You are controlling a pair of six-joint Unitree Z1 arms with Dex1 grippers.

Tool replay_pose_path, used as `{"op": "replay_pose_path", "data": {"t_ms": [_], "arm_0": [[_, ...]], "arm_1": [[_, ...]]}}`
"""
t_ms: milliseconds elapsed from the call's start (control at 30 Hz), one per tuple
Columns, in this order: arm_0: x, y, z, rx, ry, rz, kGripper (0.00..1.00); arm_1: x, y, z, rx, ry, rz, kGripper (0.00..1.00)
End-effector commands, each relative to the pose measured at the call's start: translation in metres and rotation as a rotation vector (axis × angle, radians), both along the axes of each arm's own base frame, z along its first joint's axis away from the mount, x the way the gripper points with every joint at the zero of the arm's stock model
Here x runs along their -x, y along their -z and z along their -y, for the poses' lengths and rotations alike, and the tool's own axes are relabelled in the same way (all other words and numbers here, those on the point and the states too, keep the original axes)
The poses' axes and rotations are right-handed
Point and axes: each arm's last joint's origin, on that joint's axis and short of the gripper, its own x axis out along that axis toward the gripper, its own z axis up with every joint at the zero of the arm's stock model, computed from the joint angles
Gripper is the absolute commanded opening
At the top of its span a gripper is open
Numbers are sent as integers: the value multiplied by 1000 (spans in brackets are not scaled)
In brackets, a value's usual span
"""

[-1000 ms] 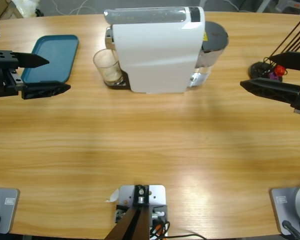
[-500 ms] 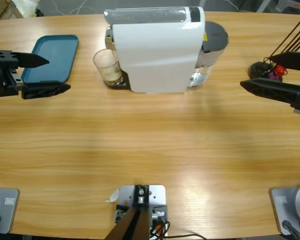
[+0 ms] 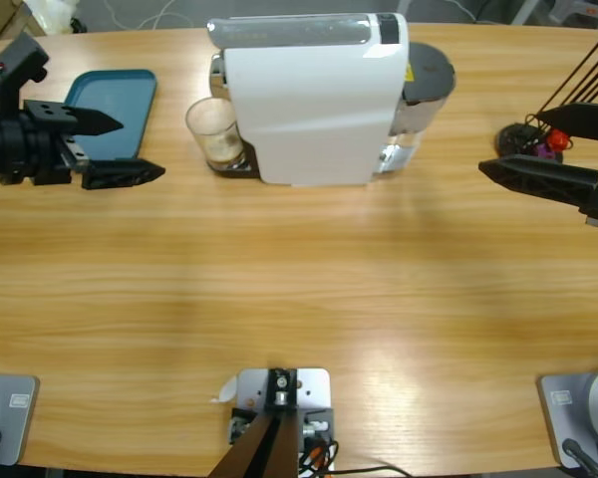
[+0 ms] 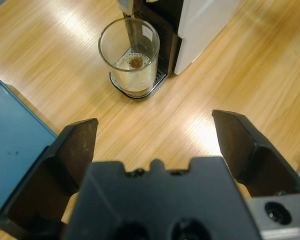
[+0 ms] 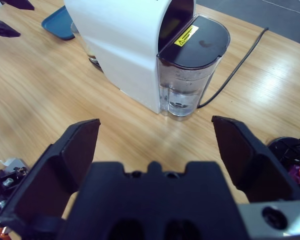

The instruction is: Pour coffee

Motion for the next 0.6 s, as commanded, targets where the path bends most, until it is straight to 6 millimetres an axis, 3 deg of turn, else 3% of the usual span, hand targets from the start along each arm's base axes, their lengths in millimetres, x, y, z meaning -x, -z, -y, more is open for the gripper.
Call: {"op": "replay_pose_path", "data": {"t_ms": [33,367,600], "arm_0": [[-19,18,9,-30,10,-42,1000],[-31,22,19,-20,71,-30,1000],[-67,22,30,-42,163,38,1000]], "arm_1": [[1,9,4,12,34,-17,1000],[0,10,3,11,27,-23,1000],[-5,12,-2,23,12,-44,1000]]}}
